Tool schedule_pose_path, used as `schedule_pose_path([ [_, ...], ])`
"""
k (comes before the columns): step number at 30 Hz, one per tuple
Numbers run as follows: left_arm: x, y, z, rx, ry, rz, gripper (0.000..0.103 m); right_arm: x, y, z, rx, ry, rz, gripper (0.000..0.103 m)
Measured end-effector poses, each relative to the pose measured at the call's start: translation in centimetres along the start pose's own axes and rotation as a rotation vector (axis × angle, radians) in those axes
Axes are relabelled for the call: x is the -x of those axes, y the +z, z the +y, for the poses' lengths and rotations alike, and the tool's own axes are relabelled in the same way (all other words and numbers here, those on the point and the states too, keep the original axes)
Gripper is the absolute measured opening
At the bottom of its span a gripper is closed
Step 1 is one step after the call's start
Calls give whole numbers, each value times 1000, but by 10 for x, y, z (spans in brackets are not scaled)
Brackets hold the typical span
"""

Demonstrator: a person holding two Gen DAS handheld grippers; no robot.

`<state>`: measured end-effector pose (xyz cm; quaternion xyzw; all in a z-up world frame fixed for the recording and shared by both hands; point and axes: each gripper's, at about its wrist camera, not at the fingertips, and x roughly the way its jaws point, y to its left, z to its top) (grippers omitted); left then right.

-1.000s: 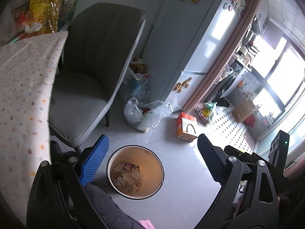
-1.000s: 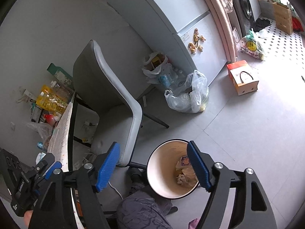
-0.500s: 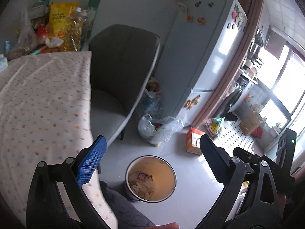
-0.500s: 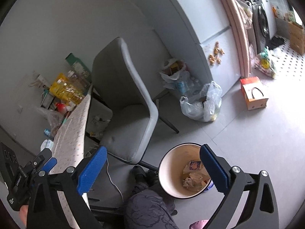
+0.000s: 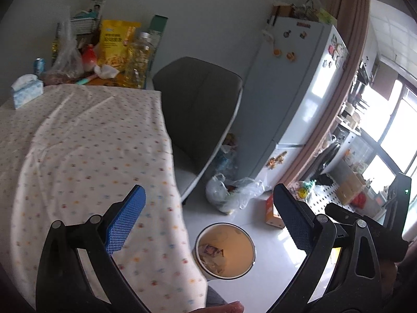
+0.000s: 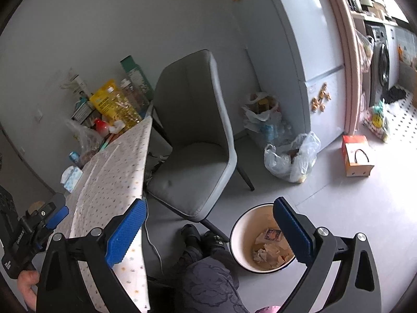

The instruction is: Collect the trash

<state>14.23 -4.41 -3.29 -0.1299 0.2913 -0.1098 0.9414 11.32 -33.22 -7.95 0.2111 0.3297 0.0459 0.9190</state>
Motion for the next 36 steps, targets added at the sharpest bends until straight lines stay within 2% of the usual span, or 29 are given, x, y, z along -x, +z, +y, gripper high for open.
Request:
schedule_pose_path([
  [10, 59, -2, 33, 22, 84, -68, 97, 13, -5, 56, 106, 28, -23, 96],
  [20, 108, -6, 50, 23, 136, -124, 97, 26, -16, 112, 219, 69, -26, 96],
  [28, 137, -6, 52, 19, 180, -159, 97, 43, -24, 135, 250, 80, -41, 96],
  [36, 149, -8, 49, 10, 186, -178, 97, 52, -29, 142, 272, 95, -46, 96],
])
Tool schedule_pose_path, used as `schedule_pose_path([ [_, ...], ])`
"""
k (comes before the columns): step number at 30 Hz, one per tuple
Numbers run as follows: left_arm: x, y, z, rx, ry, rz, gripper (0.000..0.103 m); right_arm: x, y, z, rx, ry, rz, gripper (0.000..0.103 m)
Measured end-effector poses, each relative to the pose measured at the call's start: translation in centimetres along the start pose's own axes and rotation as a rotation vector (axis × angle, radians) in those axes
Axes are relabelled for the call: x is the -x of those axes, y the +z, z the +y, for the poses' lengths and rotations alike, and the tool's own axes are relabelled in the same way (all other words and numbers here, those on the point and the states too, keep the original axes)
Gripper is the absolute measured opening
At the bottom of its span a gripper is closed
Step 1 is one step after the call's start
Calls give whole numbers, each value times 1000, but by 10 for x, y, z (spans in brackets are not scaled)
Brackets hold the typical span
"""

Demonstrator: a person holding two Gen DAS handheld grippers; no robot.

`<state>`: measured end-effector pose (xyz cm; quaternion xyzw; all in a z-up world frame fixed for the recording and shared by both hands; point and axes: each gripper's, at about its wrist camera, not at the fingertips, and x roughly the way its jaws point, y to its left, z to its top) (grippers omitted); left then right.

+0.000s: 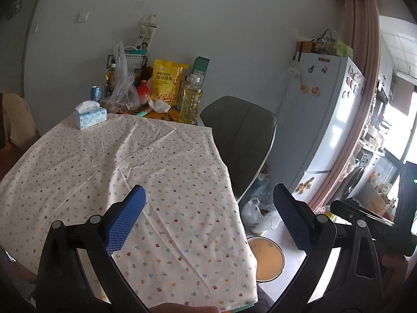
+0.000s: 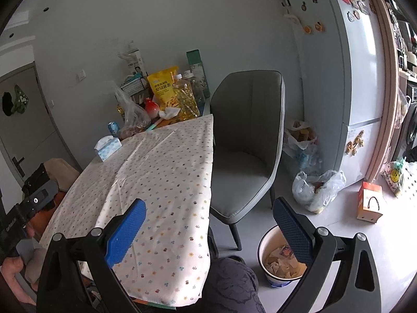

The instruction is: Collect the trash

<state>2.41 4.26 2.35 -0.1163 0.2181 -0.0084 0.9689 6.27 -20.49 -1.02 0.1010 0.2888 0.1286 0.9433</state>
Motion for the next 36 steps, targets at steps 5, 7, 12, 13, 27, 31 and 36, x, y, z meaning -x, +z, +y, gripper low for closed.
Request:
schedule_pose_path([
  [5, -1, -5, -1, -7, 2, 7, 97, 0, -1, -3, -3, 4, 1, 96],
  [7, -2, -8, -2, -12, 5, 13, 97, 0, -3, -4, -4, 5, 0, 96],
  [12, -5, -21, -2, -27, 17, 32, 97, -1, -11, -6, -1, 5, -3, 96],
  [13, -7, -23, -2, -32, 20, 38, 97, -2, -14, -7, -5, 6, -3, 96],
  [27, -7, -30, 6, -8, 33, 42, 97, -17, -29, -7, -4, 18, 20, 96],
  [31, -8, -29, 7, -8, 34, 42, 97, -18, -34, -4, 2, 22, 29, 96],
  [36, -6, -33, 10, -3, 35, 41, 97, -18, -36, -4, 0, 24, 27, 96],
])
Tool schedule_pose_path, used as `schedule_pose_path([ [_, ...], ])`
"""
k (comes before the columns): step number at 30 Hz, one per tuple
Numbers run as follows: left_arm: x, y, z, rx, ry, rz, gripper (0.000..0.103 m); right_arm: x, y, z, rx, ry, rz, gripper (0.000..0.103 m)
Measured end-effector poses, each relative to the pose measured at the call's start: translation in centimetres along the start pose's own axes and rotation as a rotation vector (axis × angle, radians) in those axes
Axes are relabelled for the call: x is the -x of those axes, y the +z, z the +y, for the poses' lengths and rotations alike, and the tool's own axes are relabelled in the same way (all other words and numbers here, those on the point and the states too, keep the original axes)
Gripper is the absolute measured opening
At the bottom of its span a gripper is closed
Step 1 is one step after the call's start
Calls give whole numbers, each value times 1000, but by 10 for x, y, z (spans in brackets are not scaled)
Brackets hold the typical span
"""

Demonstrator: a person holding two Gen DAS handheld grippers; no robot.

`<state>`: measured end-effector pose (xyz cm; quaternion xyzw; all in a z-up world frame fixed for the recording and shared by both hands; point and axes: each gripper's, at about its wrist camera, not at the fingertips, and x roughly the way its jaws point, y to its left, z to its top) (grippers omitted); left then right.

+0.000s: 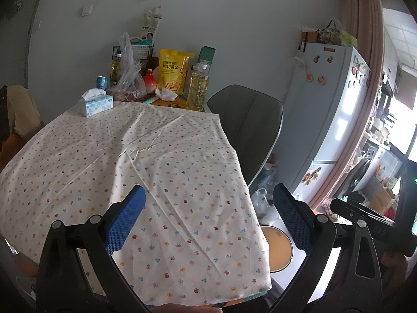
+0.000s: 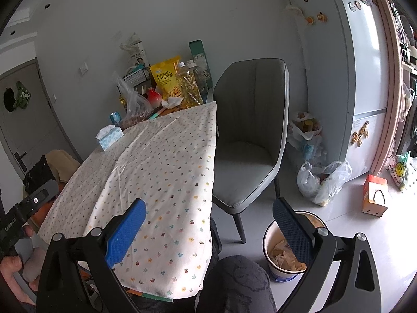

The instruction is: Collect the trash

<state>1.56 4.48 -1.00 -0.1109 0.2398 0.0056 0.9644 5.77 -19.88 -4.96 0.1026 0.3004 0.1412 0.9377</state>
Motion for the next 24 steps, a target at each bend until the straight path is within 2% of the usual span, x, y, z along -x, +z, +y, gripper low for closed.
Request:
schedule_pose_path([
  [24, -2, -2, -3, -7, 0, 9, 97, 1, -4, -2, -9, 0, 6, 96],
])
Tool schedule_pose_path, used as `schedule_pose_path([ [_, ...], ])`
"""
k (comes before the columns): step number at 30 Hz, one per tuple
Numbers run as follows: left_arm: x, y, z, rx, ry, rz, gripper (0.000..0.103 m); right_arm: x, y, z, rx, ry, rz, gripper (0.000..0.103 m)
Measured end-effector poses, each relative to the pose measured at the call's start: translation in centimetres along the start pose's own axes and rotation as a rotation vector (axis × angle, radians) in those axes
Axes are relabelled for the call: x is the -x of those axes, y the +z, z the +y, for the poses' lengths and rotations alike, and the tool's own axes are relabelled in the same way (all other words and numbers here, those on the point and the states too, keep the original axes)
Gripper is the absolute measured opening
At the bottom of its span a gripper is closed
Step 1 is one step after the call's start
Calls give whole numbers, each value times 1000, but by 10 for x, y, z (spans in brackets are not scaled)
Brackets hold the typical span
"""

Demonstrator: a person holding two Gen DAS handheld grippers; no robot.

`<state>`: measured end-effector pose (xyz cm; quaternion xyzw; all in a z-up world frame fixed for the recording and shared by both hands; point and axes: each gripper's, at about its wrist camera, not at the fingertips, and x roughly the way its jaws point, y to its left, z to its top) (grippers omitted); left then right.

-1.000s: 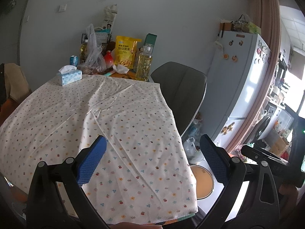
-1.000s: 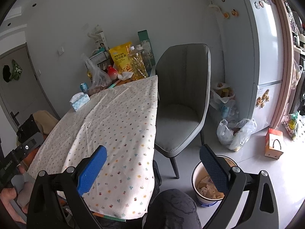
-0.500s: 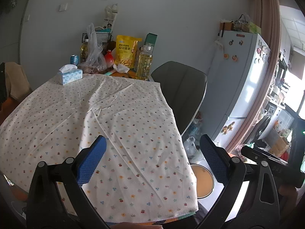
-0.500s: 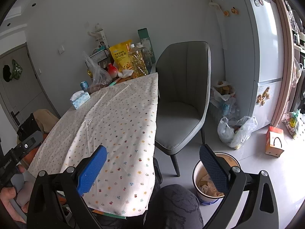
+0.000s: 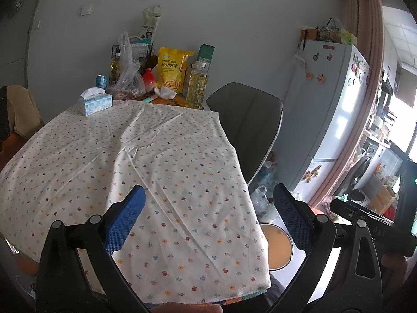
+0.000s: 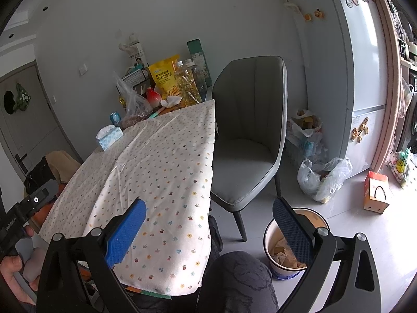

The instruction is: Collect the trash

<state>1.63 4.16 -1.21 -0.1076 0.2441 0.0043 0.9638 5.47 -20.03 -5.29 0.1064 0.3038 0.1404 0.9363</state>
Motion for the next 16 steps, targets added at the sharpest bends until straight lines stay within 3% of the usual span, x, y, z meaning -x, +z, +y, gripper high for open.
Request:
schedule_pose_path([
  [16, -16, -6, 6, 14, 0, 32, 97, -15, -5, 5, 0, -4, 31, 96],
])
